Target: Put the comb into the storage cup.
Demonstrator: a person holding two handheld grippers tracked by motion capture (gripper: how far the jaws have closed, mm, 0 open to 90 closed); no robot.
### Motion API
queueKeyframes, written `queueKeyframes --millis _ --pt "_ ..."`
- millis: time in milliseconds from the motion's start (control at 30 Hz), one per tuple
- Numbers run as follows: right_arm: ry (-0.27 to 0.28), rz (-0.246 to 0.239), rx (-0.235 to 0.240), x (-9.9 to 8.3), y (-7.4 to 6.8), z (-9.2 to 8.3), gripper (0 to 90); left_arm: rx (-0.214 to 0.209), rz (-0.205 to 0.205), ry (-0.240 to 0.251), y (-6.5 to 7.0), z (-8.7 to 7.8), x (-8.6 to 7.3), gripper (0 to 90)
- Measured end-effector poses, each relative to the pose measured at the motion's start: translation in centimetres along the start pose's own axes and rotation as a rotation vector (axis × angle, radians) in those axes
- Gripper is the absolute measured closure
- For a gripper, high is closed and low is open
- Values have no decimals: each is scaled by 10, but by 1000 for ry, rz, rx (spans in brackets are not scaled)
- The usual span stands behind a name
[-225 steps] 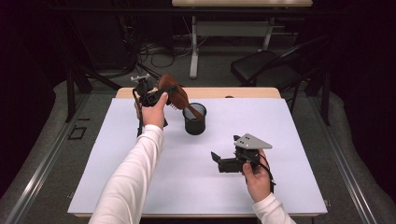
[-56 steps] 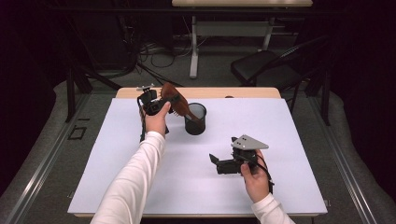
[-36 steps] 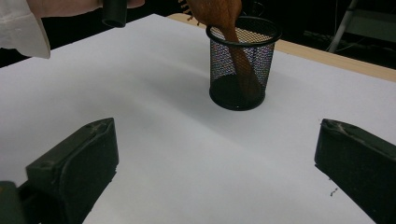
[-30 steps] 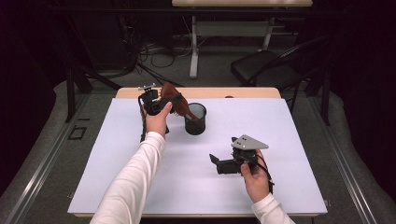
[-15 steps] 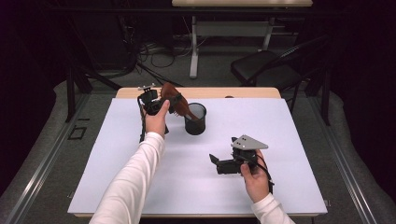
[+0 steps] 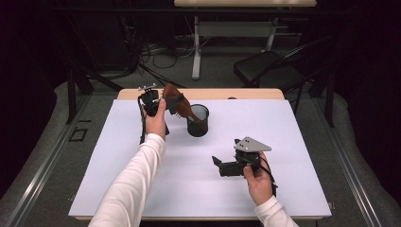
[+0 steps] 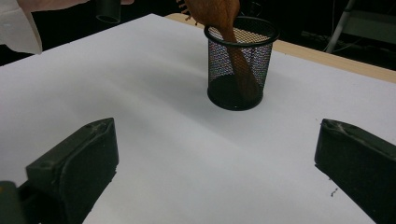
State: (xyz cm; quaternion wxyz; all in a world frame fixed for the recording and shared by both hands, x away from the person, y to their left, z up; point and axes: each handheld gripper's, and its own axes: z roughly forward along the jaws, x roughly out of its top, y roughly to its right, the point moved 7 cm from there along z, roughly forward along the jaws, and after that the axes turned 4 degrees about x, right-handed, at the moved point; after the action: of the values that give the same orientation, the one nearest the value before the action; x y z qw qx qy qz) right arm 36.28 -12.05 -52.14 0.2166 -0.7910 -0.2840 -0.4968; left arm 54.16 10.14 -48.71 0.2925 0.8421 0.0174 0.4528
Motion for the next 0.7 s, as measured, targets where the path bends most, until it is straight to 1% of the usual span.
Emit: queueKeyframes --millis 67,167,233,333,433,500,700 --pt "1 0 -3 0 0 0 0 -4 -5 -1 0 0 0 5" --pt "1 0 -3 0 1 0 0 -2 4 -2 -1 -2 1 5" --pt "1 0 -3 0 1 0 0 -6 -7 0 0 -2 1 5" --pt "-1 0 -2 0 0 0 0 -6 2 -2 0 -3 2 5" --pt "-1 -1 -3 0 0 0 0 -11 -3 4 1 -4 2 5" --pt "0 -1 -3 0 0 0 0 -8 6 1 0 -4 2 5" --pt "0 -1 -2 0 0 0 0 -8 8 1 1 -4 3 5"
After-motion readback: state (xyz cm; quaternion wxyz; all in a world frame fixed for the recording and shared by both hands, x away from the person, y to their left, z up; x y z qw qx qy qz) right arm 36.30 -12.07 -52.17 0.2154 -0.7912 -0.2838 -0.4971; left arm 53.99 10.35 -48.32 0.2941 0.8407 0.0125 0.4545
